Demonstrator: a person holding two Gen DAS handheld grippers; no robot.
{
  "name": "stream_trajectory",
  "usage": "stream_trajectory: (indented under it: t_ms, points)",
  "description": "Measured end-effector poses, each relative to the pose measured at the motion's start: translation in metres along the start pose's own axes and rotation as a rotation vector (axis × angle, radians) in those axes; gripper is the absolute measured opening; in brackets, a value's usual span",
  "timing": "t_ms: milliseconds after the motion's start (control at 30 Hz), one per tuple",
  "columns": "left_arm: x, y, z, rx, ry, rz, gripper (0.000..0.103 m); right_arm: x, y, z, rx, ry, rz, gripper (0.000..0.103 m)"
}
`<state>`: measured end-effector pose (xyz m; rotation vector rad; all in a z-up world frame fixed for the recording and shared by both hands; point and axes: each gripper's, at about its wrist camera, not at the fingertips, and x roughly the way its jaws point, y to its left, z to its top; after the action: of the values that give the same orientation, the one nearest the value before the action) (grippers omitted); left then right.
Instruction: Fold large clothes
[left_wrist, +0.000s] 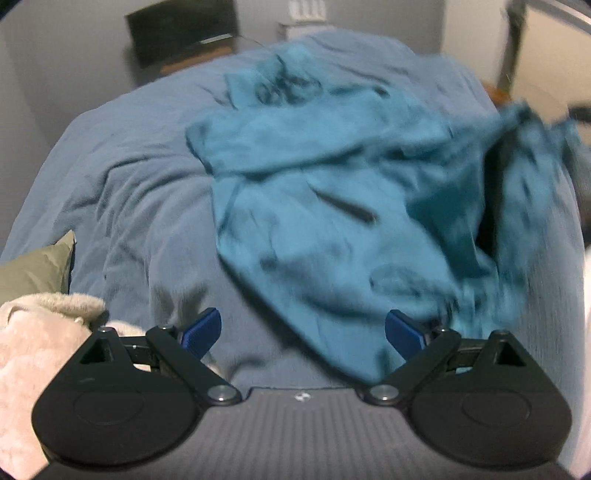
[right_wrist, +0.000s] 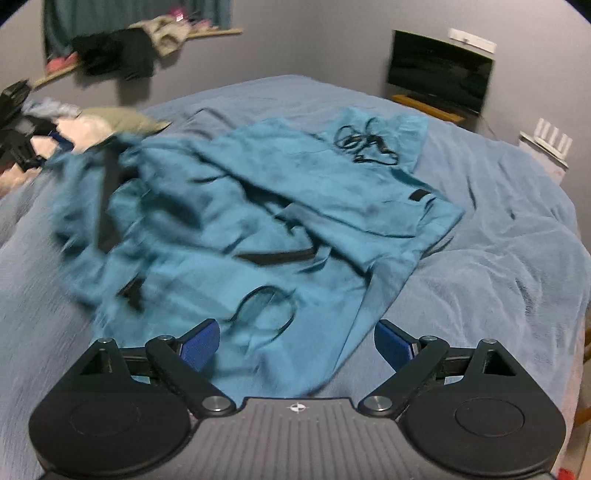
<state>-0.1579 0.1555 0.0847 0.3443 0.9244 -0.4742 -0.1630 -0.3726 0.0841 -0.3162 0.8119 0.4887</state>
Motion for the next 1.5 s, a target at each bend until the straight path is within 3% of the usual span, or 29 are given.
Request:
stream_trajectory:
  t_ms: [267,600,767,833,867,900,967,1000,1033,1100,1267,1500]
  points:
    - [0.004,-0.020,-0.043,0.130,0.085,-0.065,0.096,-0.010,0.031,-0.028,-0.133,0.099,0.041,0.093]
    - [0.014,-0.049,-0.043,0.306,-0.167,0.011,0.096,-0.006,0.046,-0.029,-0.189,0.030,0.047,0.092]
    - [0.013,-0.048,-0.031,0.311,-0.276,-0.006,0.096,-0.003,0.050,-0.024,-0.252,-0.029,0.061,0.088]
    - [0.016,-0.044,-0.022,0.286,-0.299,-0.027,0.092,-0.002,0.050,-0.024,-0.263,-0.054,0.070,0.083]
    - [0.018,-0.043,-0.018,0.278,-0.293,-0.054,0.084,0.000,0.049,-0.023,-0.260,-0.067,0.080,0.071]
    - [0.021,-0.040,-0.014,0.270,-0.279,-0.087,0.070,0.001,0.049,-0.021,-0.253,-0.084,0.089,0.053]
    - [0.028,-0.038,-0.006,0.262,-0.248,-0.122,0.045,0.003,0.047,-0.017,-0.228,-0.098,0.128,0.032]
    - [0.031,-0.037,-0.002,0.260,-0.241,-0.126,0.041,0.004,0.046,-0.015,-0.218,-0.097,0.154,0.025]
    - [0.031,-0.034,0.001,0.253,-0.245,-0.136,0.039,0.006,0.045,-0.013,-0.217,-0.101,0.159,0.025]
    - [0.031,-0.026,0.007,0.217,-0.262,-0.143,0.024,0.004,0.043,-0.010,-0.208,-0.126,0.149,0.020]
    - [0.030,0.002,0.034,0.091,-0.356,-0.125,0.023,-0.003,0.009,0.005,-0.025,-0.246,0.097,0.013]
    - [0.051,0.026,0.099,0.042,-0.402,-0.081,0.022,0.005,-0.037,0.035,0.149,-0.336,-0.021,0.012]
